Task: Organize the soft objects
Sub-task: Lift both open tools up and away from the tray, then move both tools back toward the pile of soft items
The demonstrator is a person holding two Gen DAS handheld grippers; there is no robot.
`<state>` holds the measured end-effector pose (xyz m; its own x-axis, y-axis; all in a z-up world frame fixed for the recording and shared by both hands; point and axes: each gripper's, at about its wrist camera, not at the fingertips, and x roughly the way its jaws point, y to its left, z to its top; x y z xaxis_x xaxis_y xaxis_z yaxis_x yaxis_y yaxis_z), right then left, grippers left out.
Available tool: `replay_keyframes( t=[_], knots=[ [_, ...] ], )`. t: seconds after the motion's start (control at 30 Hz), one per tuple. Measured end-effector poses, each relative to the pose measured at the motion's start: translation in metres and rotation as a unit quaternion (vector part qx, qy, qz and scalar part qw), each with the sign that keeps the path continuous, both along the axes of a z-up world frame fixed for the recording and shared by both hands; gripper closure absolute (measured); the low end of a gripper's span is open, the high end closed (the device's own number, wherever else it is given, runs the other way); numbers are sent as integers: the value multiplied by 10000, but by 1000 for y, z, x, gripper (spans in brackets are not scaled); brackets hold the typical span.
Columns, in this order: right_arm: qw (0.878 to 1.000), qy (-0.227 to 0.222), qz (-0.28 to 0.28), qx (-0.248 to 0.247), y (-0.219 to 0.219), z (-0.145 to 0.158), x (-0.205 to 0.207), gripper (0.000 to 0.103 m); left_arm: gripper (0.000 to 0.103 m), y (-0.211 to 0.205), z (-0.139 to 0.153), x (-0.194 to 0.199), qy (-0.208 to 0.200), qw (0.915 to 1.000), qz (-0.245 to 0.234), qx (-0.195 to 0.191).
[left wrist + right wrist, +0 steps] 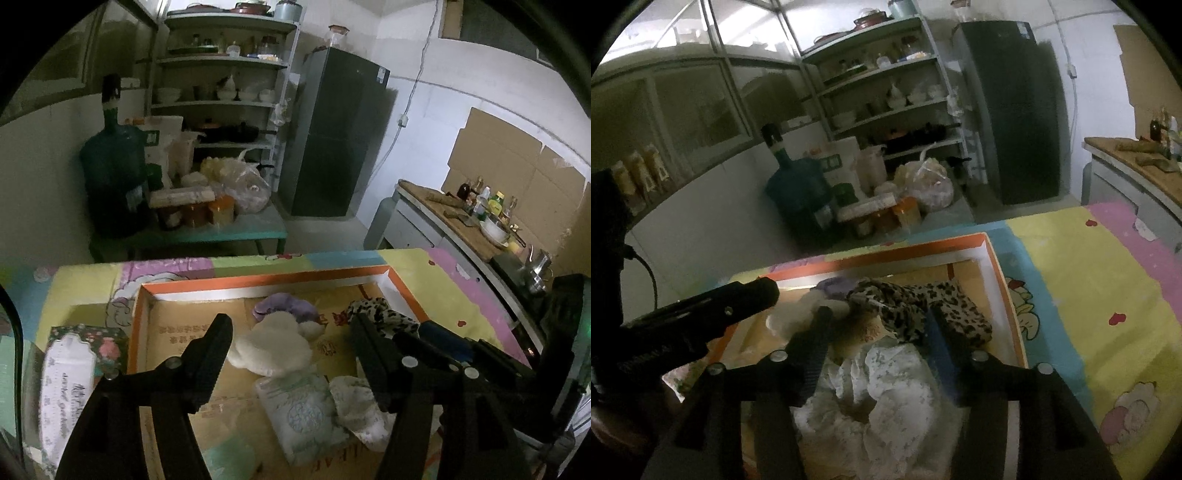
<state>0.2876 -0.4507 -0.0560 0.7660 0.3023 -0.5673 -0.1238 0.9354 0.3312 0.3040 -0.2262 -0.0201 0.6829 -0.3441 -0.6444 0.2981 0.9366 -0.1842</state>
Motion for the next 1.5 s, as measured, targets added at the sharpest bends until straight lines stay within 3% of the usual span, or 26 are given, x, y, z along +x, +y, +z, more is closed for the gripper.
replay_keyframes(
  t=[0.3, 0.77, 1.1, 1.5],
  knots=[
    [9998, -150, -157, 7, 5, 9, -22, 34, 37, 4, 20, -23, -223, 9997, -118, -41],
    [9972, -489, -567, -63, 21, 30, -81, 31, 37, 28, 50, -77, -936, 9956, 14, 5],
    [9959, -795, -407, -121, 60, 49, -126, 29, 37, 76, 67, -132, -1486, 9882, 353, 96],
    [9950, -994, -51, -104, 119, 67, -158, 24, 37, 166, 84, -167, -1683, 9819, 865, 67]
  ],
)
